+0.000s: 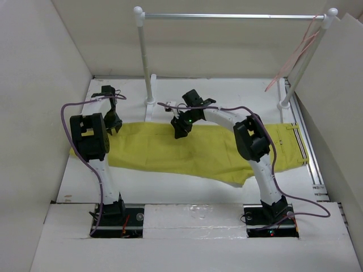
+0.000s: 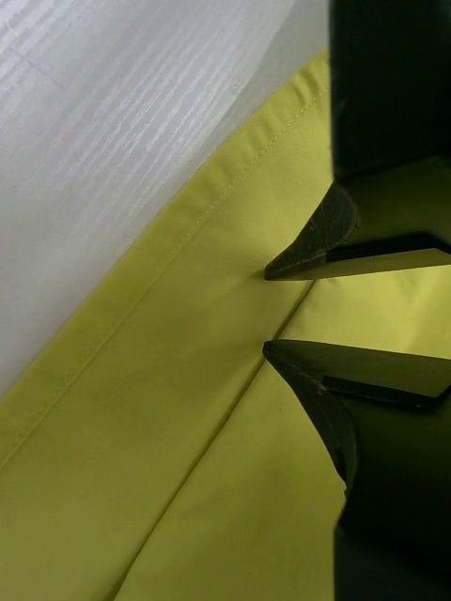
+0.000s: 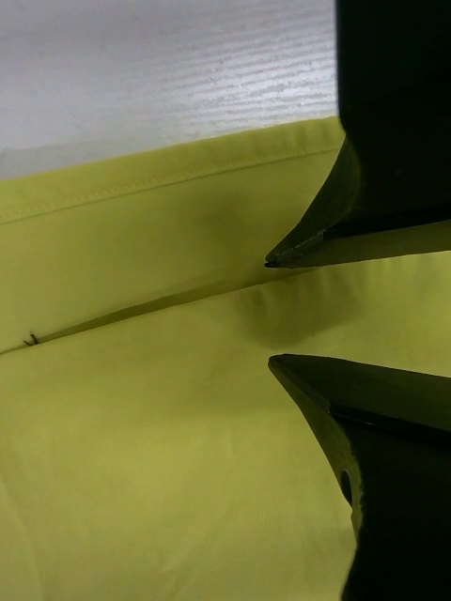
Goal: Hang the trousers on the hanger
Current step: Fold the trousers at the center of the board.
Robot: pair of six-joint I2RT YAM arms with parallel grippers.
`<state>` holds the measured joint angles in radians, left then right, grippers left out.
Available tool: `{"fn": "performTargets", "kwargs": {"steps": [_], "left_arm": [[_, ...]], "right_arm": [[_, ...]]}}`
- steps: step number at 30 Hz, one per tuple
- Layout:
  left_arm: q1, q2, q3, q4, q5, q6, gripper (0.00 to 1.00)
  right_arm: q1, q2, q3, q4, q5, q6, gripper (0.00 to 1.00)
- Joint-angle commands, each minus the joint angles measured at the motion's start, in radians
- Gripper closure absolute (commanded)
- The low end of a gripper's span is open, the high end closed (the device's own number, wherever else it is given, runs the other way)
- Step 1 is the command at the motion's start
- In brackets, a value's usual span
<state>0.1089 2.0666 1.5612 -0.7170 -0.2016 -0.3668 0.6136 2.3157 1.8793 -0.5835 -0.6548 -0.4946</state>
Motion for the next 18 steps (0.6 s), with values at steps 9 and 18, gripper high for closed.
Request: {"fn": "performTargets", "kwargs": {"steps": [9,18], "left_arm": [[0.006,-0.017,-0.027,0.031,-0.039,-0.012,0.68],[-0.003,-0.069,-0.095,0.013,-0.096,0.0,0.75]], "right_arm": [[-0.005,0.001,-0.06,0.013,-0.04,-0.028,0.59],[-0.023,0.007,-0.052,-0.004,-0.034,-0.041,0.57]]}}
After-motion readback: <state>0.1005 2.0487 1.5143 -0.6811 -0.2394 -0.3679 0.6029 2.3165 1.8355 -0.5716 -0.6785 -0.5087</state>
